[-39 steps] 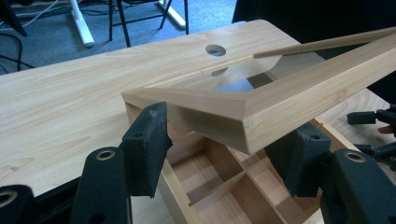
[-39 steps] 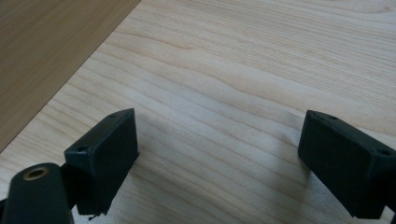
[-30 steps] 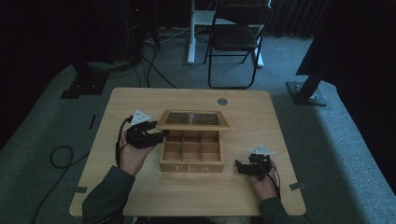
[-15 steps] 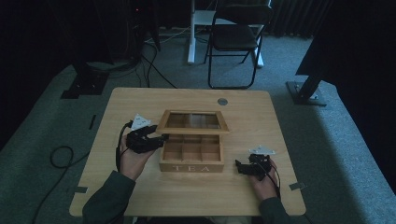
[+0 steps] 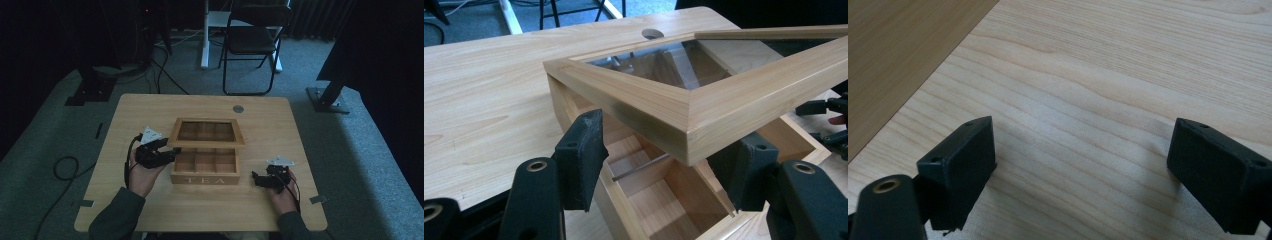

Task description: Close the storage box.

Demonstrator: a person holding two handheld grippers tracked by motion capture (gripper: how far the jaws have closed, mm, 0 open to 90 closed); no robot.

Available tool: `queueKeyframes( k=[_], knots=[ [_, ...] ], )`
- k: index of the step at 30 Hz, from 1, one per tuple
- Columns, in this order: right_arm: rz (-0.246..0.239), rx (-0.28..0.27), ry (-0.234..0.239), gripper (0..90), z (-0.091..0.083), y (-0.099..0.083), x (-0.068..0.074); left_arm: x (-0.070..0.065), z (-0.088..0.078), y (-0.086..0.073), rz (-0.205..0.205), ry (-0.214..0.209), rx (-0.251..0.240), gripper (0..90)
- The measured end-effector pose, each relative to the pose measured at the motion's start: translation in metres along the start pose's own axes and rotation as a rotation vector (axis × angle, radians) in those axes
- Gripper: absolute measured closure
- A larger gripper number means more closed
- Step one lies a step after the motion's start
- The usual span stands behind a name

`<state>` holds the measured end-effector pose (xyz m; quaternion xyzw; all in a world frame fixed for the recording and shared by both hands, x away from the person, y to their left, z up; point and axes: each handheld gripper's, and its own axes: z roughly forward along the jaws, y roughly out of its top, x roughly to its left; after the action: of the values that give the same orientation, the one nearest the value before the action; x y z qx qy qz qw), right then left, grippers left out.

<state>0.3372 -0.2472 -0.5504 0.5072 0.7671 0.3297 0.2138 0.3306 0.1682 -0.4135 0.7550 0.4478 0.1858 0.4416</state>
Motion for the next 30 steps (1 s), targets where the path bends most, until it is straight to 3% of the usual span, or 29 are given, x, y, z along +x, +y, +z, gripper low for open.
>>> queueKeyframes(
  k=[30],
  knots=[
    [0.001, 0.001, 0.0, 11.6, 0.0, 0.0, 0.0, -0.005, 0.003, -0.025, -0.009, 0.009, 0.025, 40.9]
  ],
)
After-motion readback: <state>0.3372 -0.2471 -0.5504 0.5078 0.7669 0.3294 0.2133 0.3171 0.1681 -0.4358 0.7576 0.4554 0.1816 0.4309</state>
